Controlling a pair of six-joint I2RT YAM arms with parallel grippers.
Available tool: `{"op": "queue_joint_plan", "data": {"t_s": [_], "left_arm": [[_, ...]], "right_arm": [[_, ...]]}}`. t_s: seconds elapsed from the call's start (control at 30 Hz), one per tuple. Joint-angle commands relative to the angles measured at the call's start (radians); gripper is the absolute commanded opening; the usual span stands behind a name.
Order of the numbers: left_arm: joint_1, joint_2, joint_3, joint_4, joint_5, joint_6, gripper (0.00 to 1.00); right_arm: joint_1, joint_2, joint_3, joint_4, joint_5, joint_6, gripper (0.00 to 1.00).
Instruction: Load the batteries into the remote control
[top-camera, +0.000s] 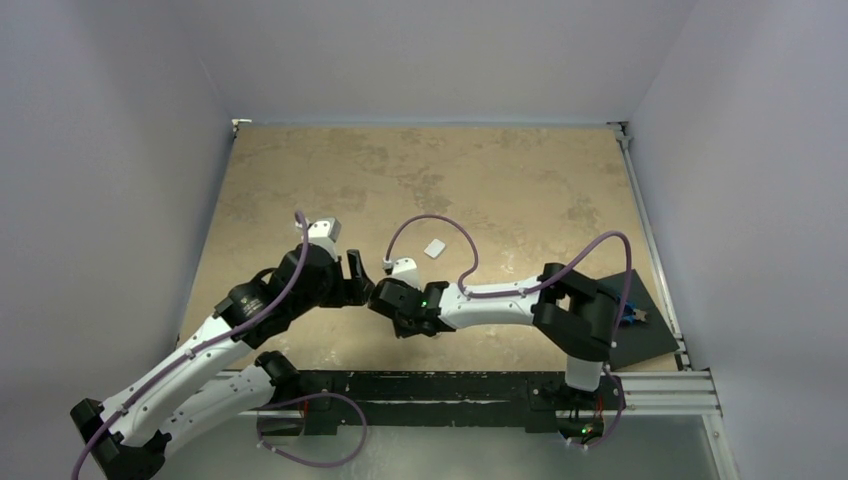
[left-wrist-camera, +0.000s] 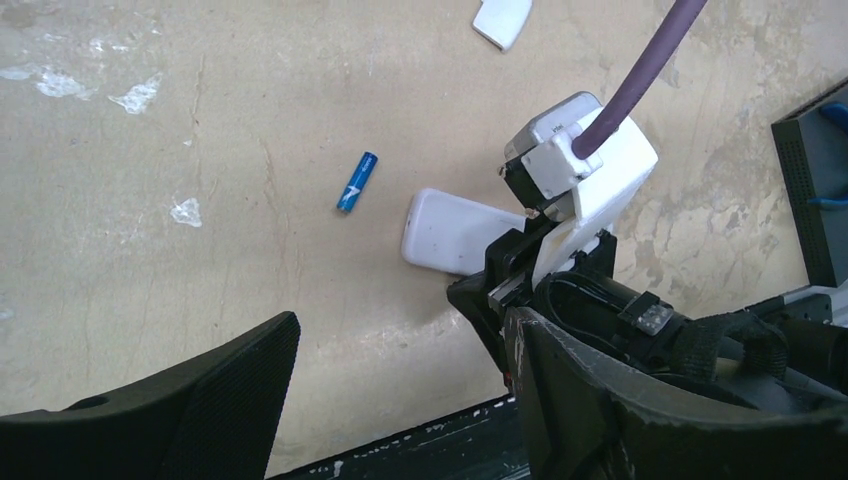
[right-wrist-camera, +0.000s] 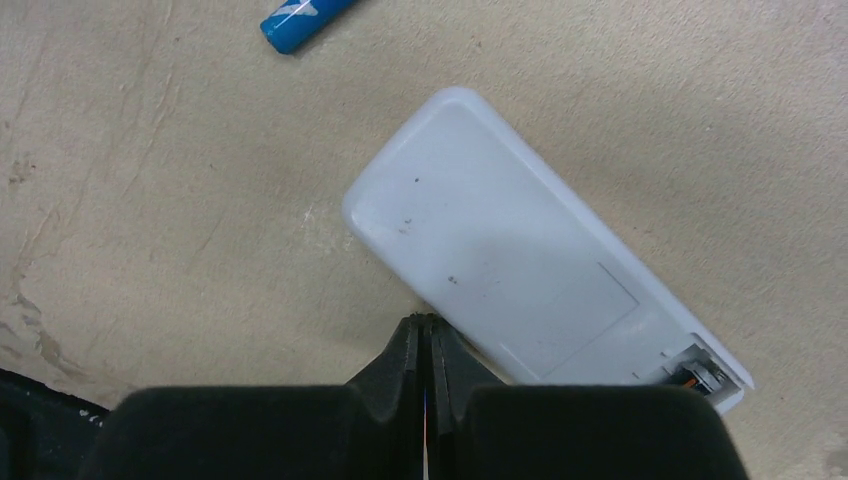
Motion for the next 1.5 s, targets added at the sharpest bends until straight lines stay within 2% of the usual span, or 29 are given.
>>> {"op": "queue_joint_plan", "data": {"t_s": [0.0,0.57,0.73,1.0,1.23,1.47], "left_arm": [[-0.007,-0.008,0.022,0.031,0.035,-0.006,0.76],[-0.007,0.011,0.009,0.05,0.058,-0.002,0.76],[-0.007,0.013,0.007,0.052,0.059,-0.001,0.76],[-0.007,0.0,0.009,0.049,0.054,-0.002,0.76],[-0.007,-0.031,0.026,0.017,0.041,-0.011,0.76],[-0.007,-0.078,0.061,-0.04,0.032,-0.024,0.76]], "right_arm": [[-0.028,0.028,0.065,-0.006,0.078,0.034,0.01],[-0.134,0.023,0.075,0.011,0.104,0.036,0.04],[-0.134,0.01,0.08,0.042,0.079,0.003,0.08],[-0.134,-0.02,0.116,0.088,0.046,-0.106,0.21],[-0.134,-0.02,0.164,0.091,0.04,-0.225,0.39],[-0.16,0.001,0.212,0.11,-0.041,-0.425,0.49]]}}
